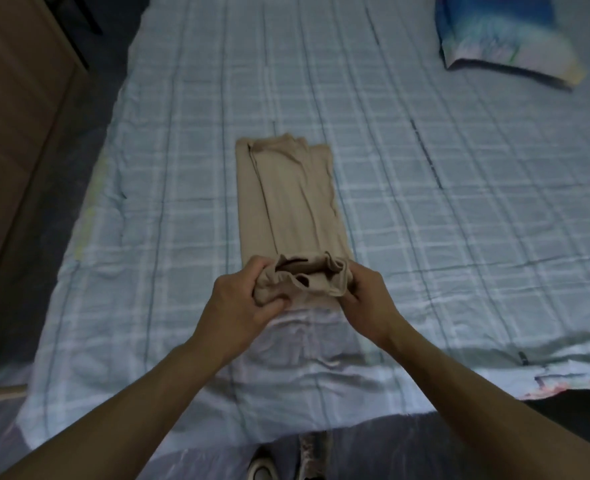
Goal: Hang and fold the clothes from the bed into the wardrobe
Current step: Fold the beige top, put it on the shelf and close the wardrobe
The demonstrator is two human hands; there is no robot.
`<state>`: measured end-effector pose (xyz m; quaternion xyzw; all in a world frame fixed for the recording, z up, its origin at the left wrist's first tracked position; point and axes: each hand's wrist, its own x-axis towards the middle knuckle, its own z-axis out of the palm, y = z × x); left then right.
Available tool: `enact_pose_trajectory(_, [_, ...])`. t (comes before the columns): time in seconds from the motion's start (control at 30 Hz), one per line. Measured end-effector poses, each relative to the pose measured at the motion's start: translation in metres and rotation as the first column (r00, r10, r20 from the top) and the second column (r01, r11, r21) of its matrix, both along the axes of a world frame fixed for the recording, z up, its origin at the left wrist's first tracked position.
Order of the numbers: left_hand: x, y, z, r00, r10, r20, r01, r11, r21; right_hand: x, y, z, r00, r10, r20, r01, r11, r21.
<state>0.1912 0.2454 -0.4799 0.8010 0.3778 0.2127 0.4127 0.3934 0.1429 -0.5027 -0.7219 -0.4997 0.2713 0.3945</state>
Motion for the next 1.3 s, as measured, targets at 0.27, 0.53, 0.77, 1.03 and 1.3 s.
enact_pose_trajectory(0.27, [0.062, 0.085, 0.019, 0.981, 0.175, 0.078, -0.185, 0.973, 0.137, 0.049, 0.096, 0.026, 0.982, -0.068, -0.175, 0.085, 0.992, 0.091])
enact_pose_trajectory(0.53, [0.116, 0.16, 0.018, 0.951, 0.29, 0.108, -0.307, 0.929, 0.205, 0.099, 0.184, 0.029, 0.978, -0.092, -0.186, 0.114, 0.987, 0.111])
enact_pose_trajectory(0.77, [0.138, 0.221, -0.01, 0.942, 0.331, 0.052, -0.334, 0.917, 0.218, 0.117, 0.24, 0.008, 0.968, -0.125, -0.219, 0.145, 0.986, 0.079])
enact_pose_trajectory(1.03, [0.166, 0.283, -0.028, 0.945, 0.32, 0.061, -0.326, 0.936, 0.136, 0.142, 0.3, -0.01, 0.966, -0.197, -0.167, 0.206, 0.978, 0.035])
enact_pose_trajectory(1.3, [0.177, 0.295, -0.089, 0.92, 0.237, -0.313, -0.139, 0.942, 0.306, 0.143, 0.321, -0.052, 0.933, -0.049, 0.358, 0.092, 0.99, -0.104])
